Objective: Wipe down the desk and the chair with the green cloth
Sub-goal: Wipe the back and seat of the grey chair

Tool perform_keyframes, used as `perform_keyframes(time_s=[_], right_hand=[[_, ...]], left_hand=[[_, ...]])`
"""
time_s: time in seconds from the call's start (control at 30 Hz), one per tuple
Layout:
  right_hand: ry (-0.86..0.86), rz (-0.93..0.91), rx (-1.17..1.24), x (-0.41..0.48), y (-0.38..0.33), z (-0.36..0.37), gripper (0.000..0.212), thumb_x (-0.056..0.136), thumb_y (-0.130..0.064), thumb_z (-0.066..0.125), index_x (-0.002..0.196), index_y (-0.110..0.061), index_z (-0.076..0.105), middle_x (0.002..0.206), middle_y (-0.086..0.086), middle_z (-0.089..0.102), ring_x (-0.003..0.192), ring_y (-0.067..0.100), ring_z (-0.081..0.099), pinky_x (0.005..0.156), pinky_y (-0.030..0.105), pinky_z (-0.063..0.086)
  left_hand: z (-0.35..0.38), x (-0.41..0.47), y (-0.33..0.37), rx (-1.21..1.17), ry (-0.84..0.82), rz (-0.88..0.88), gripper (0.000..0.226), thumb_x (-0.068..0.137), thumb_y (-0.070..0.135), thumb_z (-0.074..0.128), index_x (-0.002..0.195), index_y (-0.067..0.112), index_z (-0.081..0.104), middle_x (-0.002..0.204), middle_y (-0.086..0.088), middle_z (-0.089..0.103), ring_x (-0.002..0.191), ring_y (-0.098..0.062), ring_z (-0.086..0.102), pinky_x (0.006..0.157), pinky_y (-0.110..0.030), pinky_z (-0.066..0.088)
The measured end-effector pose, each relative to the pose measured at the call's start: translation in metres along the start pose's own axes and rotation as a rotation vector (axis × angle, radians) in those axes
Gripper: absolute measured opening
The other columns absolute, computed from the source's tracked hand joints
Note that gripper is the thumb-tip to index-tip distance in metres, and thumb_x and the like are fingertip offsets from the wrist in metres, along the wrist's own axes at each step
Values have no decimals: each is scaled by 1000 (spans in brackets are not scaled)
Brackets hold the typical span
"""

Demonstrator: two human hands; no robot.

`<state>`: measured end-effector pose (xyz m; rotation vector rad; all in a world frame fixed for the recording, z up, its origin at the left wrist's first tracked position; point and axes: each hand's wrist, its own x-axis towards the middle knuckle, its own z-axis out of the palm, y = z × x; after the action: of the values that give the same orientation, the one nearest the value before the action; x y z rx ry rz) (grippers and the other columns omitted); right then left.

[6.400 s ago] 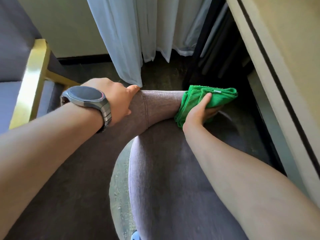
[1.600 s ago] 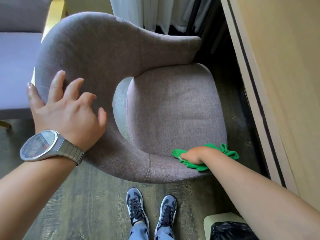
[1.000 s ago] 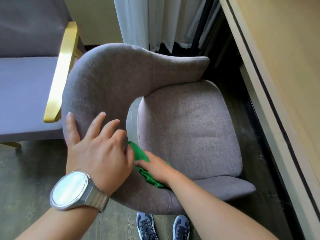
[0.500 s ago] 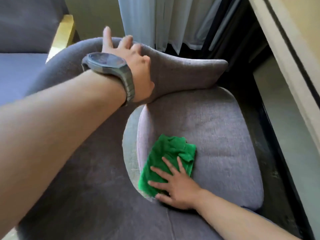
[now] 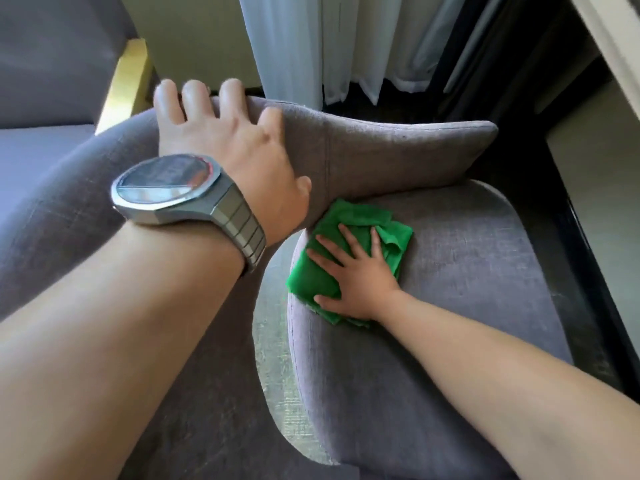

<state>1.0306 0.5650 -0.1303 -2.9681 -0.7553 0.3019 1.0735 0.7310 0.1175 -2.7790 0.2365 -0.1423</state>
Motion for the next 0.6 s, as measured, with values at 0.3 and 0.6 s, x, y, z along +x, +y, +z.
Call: perform_keyframes(time_s=[0.3, 0.6], right_hand=[[33, 246, -42, 2, 70, -7, 88, 76, -83, 28, 152, -39, 20, 162, -10, 19, 149, 29, 13, 106, 71, -8], [-47, 690, 27, -46, 152, -3, 95, 71, -91, 13, 151, -43, -1, 163, -15, -4, 149, 29, -10, 106, 76, 3]], left_hand=[[-3, -7, 12, -34, -113, 97, 77, 75, 69, 36, 138, 24, 40, 158, -12, 23, 146, -37, 10, 114, -64, -2], [0, -27, 41, -211, -430, 579, 84, 85, 69, 35, 149, 38, -8, 162, 10, -7, 149, -12, -4, 121, -42, 3]])
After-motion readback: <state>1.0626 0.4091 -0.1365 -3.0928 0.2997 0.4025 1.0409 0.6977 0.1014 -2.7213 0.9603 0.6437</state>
